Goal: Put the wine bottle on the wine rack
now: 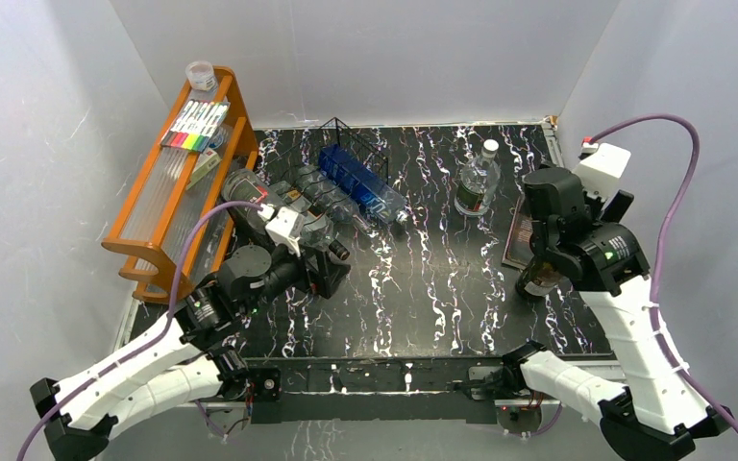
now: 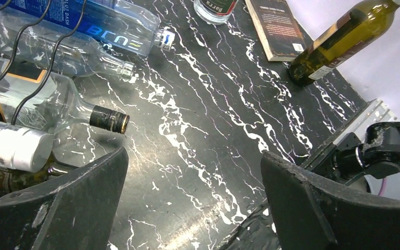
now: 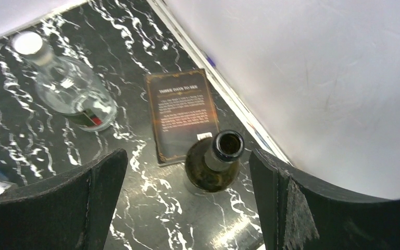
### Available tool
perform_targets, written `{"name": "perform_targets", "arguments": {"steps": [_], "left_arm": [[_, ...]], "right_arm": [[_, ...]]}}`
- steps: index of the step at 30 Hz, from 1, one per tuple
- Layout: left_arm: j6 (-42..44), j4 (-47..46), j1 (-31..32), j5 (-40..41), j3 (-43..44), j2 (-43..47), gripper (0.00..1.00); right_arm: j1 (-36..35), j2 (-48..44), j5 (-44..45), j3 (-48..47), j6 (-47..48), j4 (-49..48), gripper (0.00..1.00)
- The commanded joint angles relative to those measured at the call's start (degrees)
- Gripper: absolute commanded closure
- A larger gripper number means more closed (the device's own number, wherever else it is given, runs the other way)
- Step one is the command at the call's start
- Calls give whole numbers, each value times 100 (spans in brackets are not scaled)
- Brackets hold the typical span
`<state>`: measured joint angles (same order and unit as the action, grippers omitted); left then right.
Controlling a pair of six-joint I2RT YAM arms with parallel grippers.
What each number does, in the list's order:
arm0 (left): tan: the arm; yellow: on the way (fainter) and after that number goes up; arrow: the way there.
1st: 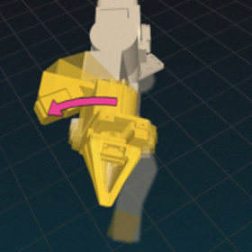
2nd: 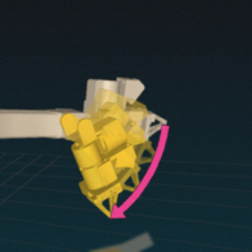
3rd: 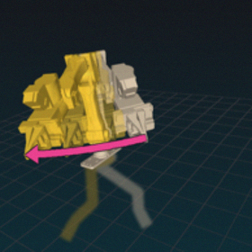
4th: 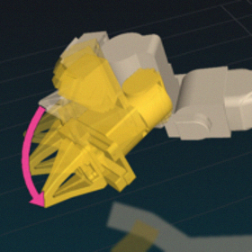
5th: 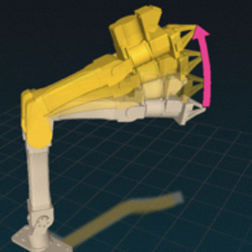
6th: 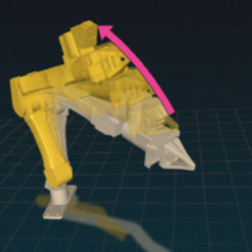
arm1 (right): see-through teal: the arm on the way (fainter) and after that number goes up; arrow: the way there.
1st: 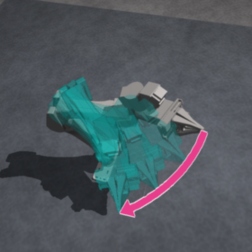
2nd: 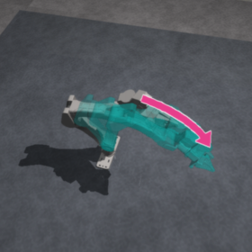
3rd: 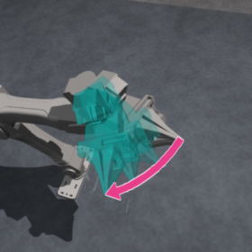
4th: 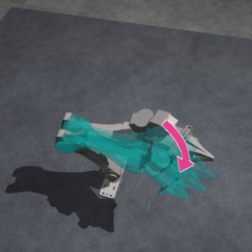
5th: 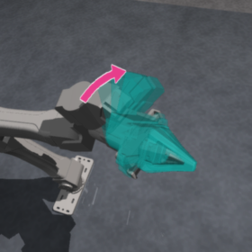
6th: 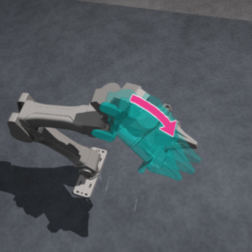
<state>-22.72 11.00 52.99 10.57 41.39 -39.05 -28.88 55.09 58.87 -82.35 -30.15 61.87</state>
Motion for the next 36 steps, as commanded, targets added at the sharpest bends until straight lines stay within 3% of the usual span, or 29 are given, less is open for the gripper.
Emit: {"name": "perform_targets", "arguments": {"steps": [1,12,23,32,36], "left_arm": [[274,-488,-8,55,-4,-196,2],[438,-661,-4,37,-20,-460,2],[405,-633,-4,124,-150,-374,2],[253,-685,0,192,-183,-435,2],[233,-832,-7,142,-229,-482,2]], "right_arm": [[26,10,506,281,-462,265,2],[529,89,203,819,9,-574,2],[2214,-98,-1117,1564,683,-1600,2],[2472,-130,-1563,1577,786,-1619,44],[2473,-215,-1687,1656,829,-1634,53]]}}
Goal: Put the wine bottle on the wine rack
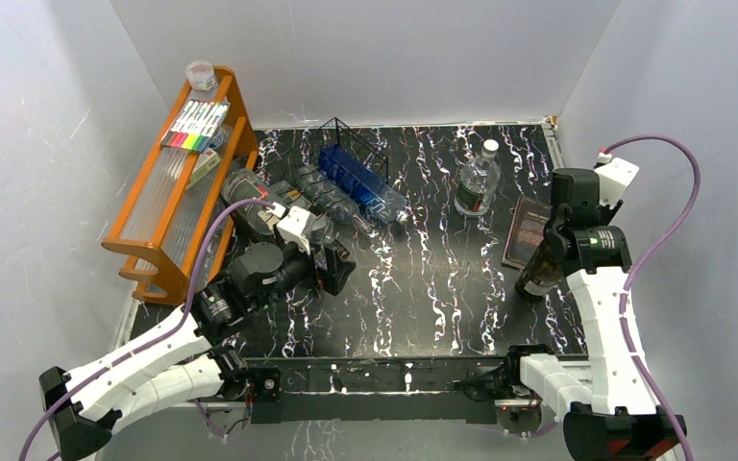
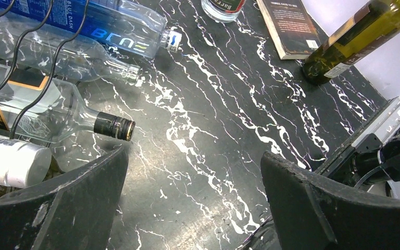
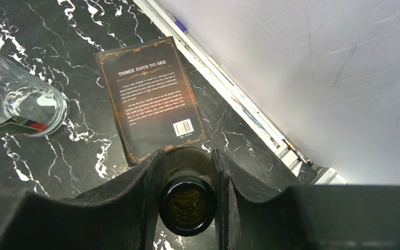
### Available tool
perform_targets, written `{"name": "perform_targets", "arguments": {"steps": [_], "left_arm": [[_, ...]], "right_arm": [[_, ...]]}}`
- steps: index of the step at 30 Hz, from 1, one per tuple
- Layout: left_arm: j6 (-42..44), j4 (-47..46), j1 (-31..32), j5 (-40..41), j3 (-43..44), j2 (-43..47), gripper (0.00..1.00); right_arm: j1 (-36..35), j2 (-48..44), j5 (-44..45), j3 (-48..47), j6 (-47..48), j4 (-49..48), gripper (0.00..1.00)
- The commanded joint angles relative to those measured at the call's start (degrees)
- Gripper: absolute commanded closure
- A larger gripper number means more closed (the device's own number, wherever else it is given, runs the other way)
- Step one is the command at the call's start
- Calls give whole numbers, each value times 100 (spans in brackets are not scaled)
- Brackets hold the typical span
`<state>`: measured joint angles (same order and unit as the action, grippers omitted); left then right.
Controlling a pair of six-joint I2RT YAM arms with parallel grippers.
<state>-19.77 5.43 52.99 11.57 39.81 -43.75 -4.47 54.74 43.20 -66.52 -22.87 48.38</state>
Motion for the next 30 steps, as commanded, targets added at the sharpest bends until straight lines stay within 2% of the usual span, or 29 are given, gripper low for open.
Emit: {"name": "perform_targets", "arguments": {"steps": [1,4,9,10,14,21,26,30], "left_arm": [[-62,-299,-8,32,-77,-30,2],[-38,-338,-7,-13,-57,-95,2],[19,-403,-8,-151,-93,-155,2],[54,-429,-6,-237,-96,-171,2],[190,-587,-7,-419,-165,-212,2],[467,-1079,-8,-635,-341,-254,2],[547,-1383,-8,-999,-343,-541,2],[675,-1774,-8,-1705,-489,-839,4]], "right_arm": [[32,-194,-150,85,113,-290,56],[37,-246,-343,82,245,-343,68],[36,-278,-757,-207,457,-318,98],[35,-264,-873,-310,479,-277,100],[26,-188,-1440,-819,558,-96,100],[30,-124,-3189,-1298,519,-94,100],[32,-170,-4764,-890,136,-494,100],[27,-237,-5751,-381,-296,-1017,100]]}}
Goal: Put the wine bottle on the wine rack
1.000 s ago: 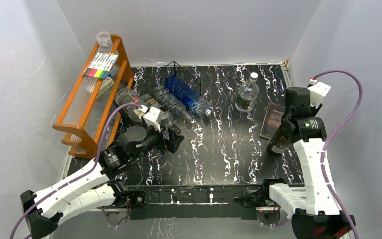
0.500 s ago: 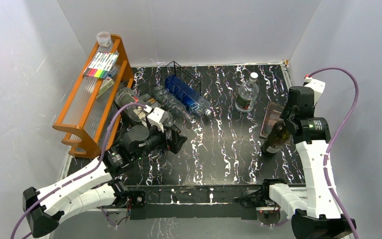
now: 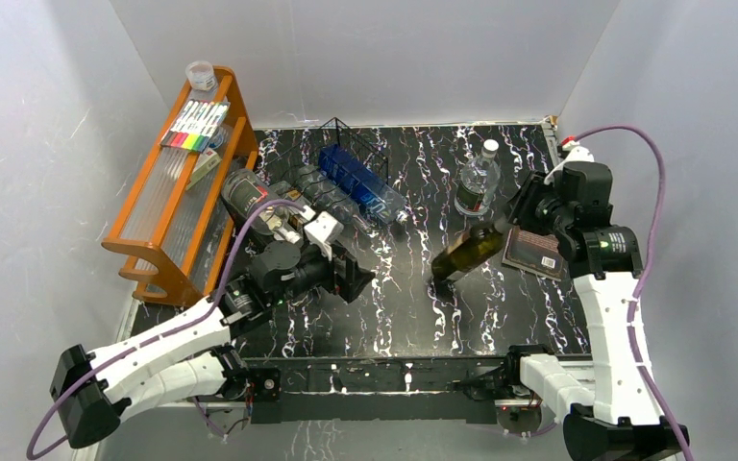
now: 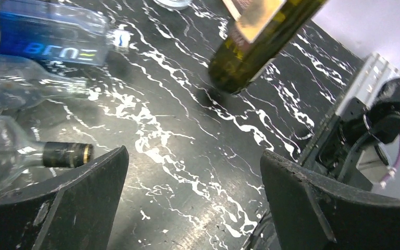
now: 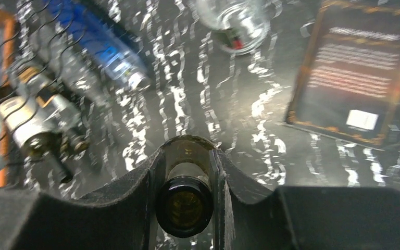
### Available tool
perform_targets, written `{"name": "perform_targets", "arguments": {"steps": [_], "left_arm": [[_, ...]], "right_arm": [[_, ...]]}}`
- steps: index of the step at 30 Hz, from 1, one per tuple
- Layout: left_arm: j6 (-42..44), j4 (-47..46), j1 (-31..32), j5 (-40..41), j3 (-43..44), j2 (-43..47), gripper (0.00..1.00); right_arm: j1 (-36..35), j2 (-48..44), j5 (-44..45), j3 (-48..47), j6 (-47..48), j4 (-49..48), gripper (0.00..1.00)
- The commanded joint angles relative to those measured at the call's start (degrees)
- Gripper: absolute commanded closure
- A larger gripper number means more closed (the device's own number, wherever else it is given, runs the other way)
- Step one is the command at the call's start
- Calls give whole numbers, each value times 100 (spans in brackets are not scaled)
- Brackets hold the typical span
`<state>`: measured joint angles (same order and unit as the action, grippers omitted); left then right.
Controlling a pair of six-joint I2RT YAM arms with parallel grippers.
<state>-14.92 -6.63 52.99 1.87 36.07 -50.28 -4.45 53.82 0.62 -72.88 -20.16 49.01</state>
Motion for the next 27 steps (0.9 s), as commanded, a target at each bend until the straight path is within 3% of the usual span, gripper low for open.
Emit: {"name": "perform_targets", "arguments": {"steps": [1,5,9,13,22,27], "left_arm": [[180,-681,6,-855,-166,-243,5],[92,-969,1,-1021,-237,-507,5],[-17,-706,14,-683,106,-1086,6],[86,-291,31,-654,605,-1726,6],[509,-855,45,-1680,867,-2416,2],[600,-932,48,-1315,1391,-2765,2]], "right_arm": [[29,-158,-1676,368,-680,-1185,100],[29,-267,-2412,970,-1092,-1752,100],[23,-376,-2960,1571,-1481,-2279,100],[23,-438,-3268,2001,-1697,-2662,100],[28,-512,-3732,2565,-1788,-3051,100],[25,-532,-4042,2694,-1653,-3174,100]]}}
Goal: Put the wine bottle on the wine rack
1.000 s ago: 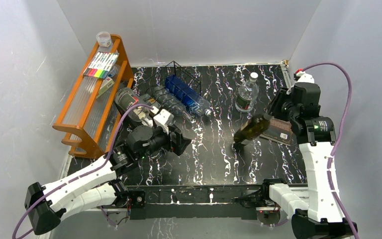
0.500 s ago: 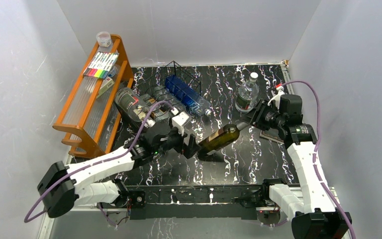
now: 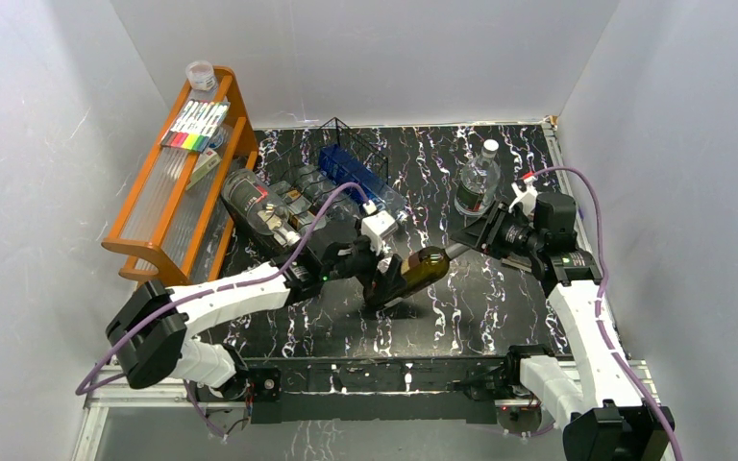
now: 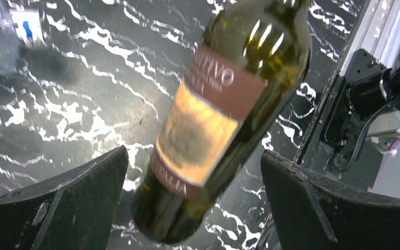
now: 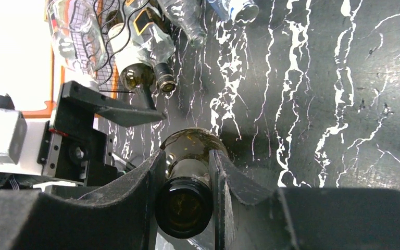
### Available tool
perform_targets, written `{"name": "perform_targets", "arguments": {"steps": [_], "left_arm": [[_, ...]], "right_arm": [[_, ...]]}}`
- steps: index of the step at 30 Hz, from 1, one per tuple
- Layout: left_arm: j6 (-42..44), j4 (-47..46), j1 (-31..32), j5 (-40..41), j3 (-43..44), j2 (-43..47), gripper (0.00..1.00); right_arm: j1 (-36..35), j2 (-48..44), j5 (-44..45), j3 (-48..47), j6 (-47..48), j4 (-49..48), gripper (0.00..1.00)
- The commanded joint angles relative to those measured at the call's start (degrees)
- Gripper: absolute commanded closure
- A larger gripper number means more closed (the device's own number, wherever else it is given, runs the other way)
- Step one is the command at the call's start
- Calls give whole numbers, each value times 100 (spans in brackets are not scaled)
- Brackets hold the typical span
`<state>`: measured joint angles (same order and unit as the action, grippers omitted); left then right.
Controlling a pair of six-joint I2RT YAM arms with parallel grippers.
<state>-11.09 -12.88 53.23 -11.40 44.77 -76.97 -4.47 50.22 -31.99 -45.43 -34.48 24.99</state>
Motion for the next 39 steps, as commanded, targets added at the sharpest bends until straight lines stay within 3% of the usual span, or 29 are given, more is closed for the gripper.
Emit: {"name": "perform_targets", "arguments": {"steps": [1,7,13,17,25,27,29,31,34,36,39], "left_arm": [[280,-323,21,-24,599,-114,2],[507,-108,16,-1196,674,-439,2],[93,-188,22,-1469,501,-449,2],[438,-184,13,-2071,382,-488,2],[580,242,13,-1947,622,-1025,2],[733,-110,-106,-1802,30,-792,3],[901,-1030,-179,-2583,-362,-450,23],[1322,-974,-173,-2455,-254,-485,45],[2126,-554,-174,-2234,10,-309,68],[2513,-342,-180,-2245,166,-179,76],[3072,-80,-173,-1970,392,-92,88]], "right_arm": [[25,-164,-853,-41,-206,-809,100],[25,-118,-1337,14,-103,-921,100],[25,-177,-1519,132,-199,-1124,100],[25,-170,-1745,182,-283,-1232,100],[28,-402,-1966,341,-220,-969,100],[26,-483,-1972,348,-217,-939,100],[29,-550,-2063,525,-341,-1079,100],[27,-531,-2090,585,-386,-1052,100],[25,-583,-2071,579,-204,-814,96],[26,-604,-2062,575,-74,-710,65],[30,-692,-2055,603,152,-644,44]]}}
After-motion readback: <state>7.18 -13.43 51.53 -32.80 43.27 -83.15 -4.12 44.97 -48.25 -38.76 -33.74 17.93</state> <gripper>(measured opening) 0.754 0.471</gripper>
